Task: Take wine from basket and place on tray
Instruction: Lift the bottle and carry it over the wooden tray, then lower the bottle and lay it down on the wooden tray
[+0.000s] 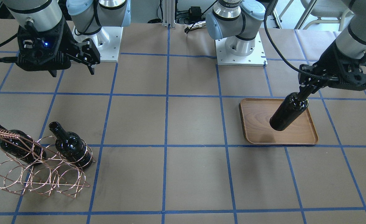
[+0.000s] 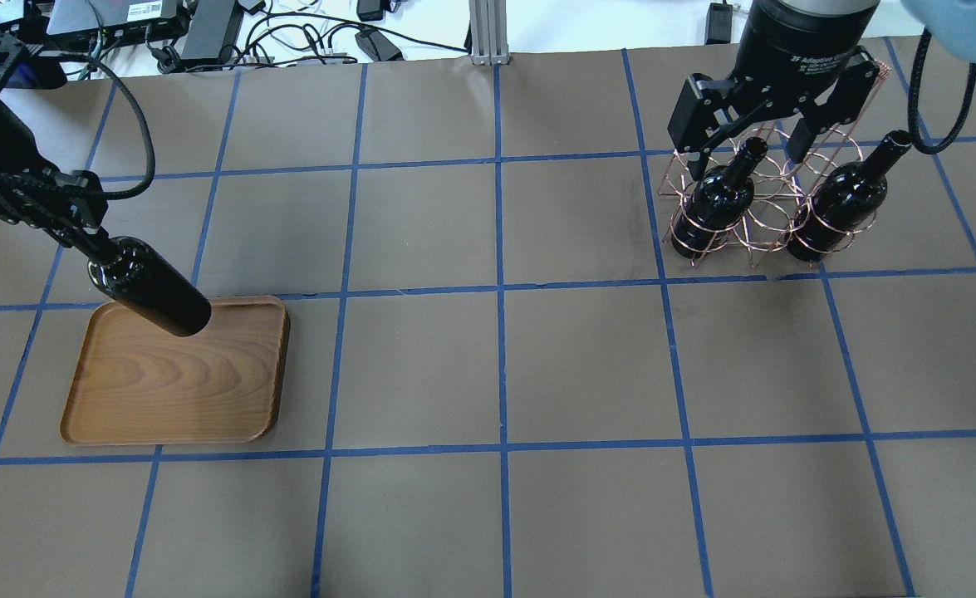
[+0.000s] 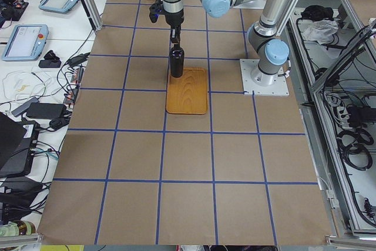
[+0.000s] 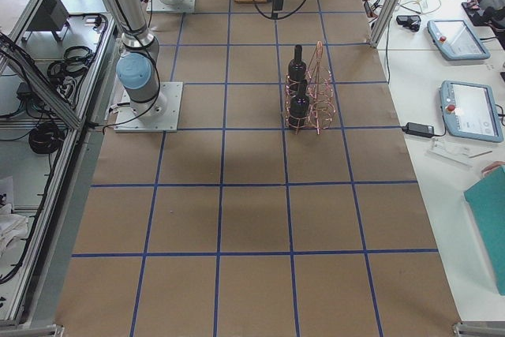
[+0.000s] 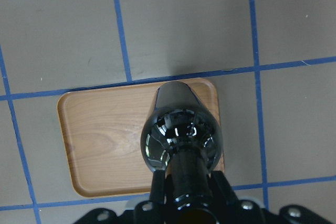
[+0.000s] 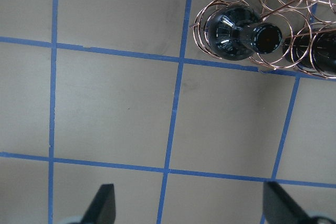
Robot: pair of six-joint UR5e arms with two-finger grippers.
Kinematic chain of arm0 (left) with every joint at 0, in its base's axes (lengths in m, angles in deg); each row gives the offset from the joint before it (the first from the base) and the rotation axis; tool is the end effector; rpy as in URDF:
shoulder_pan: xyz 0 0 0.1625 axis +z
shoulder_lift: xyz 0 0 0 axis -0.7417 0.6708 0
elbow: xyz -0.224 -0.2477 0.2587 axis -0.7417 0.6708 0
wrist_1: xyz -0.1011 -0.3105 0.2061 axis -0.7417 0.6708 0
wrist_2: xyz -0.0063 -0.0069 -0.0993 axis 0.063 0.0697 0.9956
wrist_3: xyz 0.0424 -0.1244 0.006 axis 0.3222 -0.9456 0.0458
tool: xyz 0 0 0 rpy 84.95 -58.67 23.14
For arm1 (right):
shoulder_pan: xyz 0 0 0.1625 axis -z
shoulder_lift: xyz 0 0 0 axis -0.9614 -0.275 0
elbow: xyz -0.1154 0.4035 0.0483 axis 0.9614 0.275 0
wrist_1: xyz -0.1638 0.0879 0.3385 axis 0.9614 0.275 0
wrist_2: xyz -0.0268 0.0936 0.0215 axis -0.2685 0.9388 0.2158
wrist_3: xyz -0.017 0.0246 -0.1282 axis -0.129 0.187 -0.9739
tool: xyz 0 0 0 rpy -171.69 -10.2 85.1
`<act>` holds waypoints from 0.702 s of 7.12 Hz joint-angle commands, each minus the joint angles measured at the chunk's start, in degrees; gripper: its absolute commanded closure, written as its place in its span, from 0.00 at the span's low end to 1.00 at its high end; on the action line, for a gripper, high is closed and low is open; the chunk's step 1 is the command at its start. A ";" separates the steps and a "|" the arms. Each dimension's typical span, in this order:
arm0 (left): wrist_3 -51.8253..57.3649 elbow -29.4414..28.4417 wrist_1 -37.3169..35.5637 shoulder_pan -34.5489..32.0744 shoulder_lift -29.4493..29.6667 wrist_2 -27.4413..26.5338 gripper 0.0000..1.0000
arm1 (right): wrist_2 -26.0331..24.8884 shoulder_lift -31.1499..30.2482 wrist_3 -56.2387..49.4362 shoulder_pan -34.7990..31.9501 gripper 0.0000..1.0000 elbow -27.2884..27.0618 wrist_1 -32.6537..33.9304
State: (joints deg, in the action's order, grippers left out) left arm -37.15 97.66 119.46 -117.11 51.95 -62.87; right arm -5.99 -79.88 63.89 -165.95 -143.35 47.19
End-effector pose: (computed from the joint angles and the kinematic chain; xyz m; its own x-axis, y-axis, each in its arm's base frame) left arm 0.0388 -0.4650 0.4191 -0.9952 0.0983 0.0028 0.0981 0.9915 0.0853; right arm 0.1450 -0.4731 0.4815 -0.9910 -0.1315 0.0252 -0.1295 0.9892 0.0693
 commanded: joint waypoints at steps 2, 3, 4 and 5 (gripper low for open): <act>0.91 3.61 -0.98 2.26 0.64 -1.57 1.00 | -0.02 0.05 0.00 0.07 0.00 0.00 0.09; 2.04 3.70 -1.07 3.83 1.00 -1.75 1.00 | 0.77 0.14 1.56 0.51 0.00 0.00 0.26; 3.62 3.78 -1.24 4.89 1.52 -1.58 1.00 | 0.08 0.06 1.75 0.51 0.00 0.00 0.18; 3.55 3.87 -1.25 4.82 2.14 -1.57 1.00 | 0.07 0.05 1.84 0.51 0.00 0.00 0.09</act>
State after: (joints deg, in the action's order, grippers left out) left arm -34.18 101.40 118.31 -112.79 53.39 -64.45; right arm -5.77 -79.80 65.44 -165.50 -143.35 47.36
